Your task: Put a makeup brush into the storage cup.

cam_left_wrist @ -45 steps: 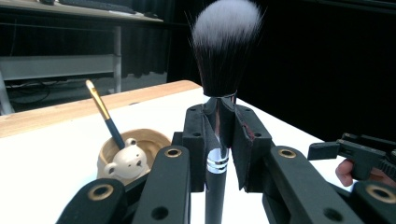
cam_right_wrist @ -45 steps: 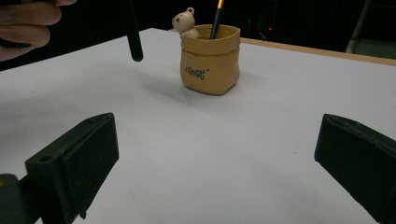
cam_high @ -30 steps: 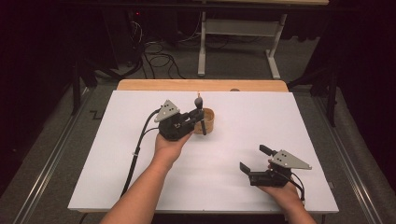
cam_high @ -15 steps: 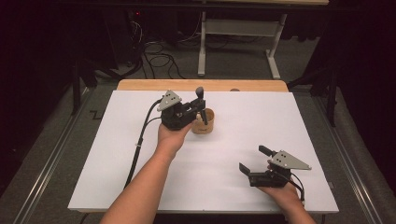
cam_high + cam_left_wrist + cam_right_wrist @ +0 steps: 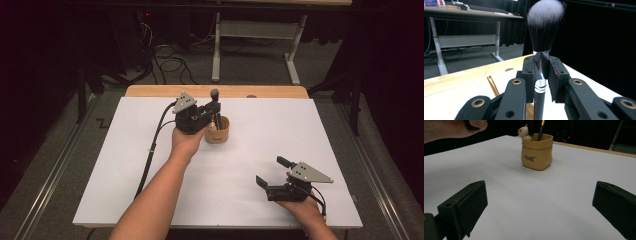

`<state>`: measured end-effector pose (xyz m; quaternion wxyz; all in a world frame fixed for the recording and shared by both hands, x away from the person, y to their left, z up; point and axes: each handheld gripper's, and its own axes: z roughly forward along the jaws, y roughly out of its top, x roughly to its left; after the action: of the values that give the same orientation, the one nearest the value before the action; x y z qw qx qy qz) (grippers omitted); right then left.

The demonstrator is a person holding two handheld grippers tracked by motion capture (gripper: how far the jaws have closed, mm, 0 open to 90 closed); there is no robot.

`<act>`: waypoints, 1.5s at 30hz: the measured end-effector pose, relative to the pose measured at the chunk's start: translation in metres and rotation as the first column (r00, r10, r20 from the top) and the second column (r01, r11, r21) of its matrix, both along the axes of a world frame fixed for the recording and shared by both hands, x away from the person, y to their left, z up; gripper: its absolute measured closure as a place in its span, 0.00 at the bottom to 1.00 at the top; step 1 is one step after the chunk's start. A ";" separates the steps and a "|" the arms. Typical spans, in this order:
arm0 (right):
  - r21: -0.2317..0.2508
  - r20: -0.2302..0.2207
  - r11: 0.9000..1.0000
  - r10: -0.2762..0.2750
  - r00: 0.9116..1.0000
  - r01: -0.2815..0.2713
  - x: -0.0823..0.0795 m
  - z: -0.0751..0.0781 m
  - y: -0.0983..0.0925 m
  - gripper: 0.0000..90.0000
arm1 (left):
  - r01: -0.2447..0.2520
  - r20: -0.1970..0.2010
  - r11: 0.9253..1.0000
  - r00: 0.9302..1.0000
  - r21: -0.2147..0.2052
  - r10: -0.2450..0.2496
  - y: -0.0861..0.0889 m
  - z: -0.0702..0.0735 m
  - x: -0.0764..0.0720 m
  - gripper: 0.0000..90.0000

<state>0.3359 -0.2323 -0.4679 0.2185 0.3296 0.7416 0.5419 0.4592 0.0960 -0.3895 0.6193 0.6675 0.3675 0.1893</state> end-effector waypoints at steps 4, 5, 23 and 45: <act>0.001 -0.002 1.000 0.007 1.000 -0.007 0.000 -0.001 0.000 0.00 | -0.005 -0.002 1.000 1.000 0.003 0.005 0.000 -0.001 0.003 0.85; 0.001 -0.003 1.000 0.008 1.000 -0.008 0.000 -0.001 0.000 0.00 | -0.008 -0.004 1.000 1.000 0.003 0.008 0.000 -0.001 0.004 0.85; -0.001 -0.001 1.000 0.031 1.000 -0.031 -0.002 -0.002 0.005 0.01 | -0.028 -0.016 1.000 0.999 0.013 0.028 -0.003 -0.008 0.009 0.85; -0.015 -0.003 0.999 0.045 0.999 -0.045 -0.002 -0.003 0.007 0.02 | -0.019 -0.061 0.998 0.998 0.066 0.023 -0.015 -0.024 0.013 0.85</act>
<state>0.3339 -0.2250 -0.4713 0.2077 0.3118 0.7531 0.5409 0.4727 0.0814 -0.4136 0.5834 0.6890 0.3872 0.1870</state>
